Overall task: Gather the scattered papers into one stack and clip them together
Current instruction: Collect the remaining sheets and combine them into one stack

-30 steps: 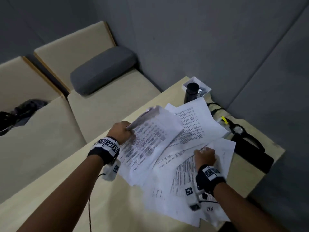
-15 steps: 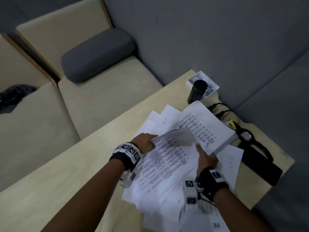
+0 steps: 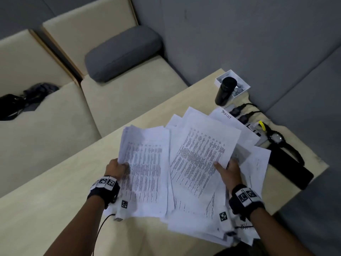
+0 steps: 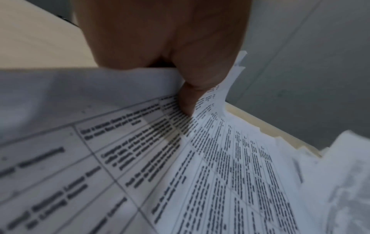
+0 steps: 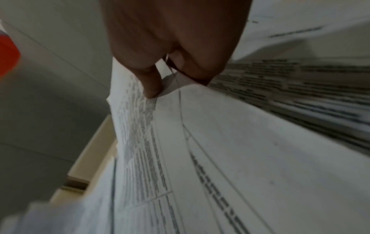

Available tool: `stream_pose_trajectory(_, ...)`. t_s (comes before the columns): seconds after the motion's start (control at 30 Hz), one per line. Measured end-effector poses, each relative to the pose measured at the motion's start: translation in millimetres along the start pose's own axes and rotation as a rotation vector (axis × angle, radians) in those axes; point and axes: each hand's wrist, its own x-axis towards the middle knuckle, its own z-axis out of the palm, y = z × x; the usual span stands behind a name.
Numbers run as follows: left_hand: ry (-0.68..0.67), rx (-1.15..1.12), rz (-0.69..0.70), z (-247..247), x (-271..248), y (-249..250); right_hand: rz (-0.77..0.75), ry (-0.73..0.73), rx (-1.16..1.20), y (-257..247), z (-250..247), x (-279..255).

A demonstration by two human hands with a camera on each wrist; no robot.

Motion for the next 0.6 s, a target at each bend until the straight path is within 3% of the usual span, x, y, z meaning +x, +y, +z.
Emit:
stream_pose_trajectory(0.23, 0.061, -0.095, -0.065, -5.0, -27.5, -71.3, -0.281, -0.322, 0.29, -106.1, -12.4, -51.6)
stream_pose_trajectory(0.33, 0.093, -0.122, -0.084, -14.4, -53.6, -82.6, -0.412, -0.343, 0.308, -143.1, -11.8, -71.4)
stream_pose_trajectory(0.47, 0.098, -0.195, -0.074, -20.0, -88.3, -88.1, -0.397, -0.332, 0.339, -143.1, 7.9, -71.9)
stream_pose_trajectory(0.6, -0.003, -0.312, 0.001, -14.4, -107.4, -96.3, -0.337, -0.336, 0.096, -109.8, 50.0, -72.5)
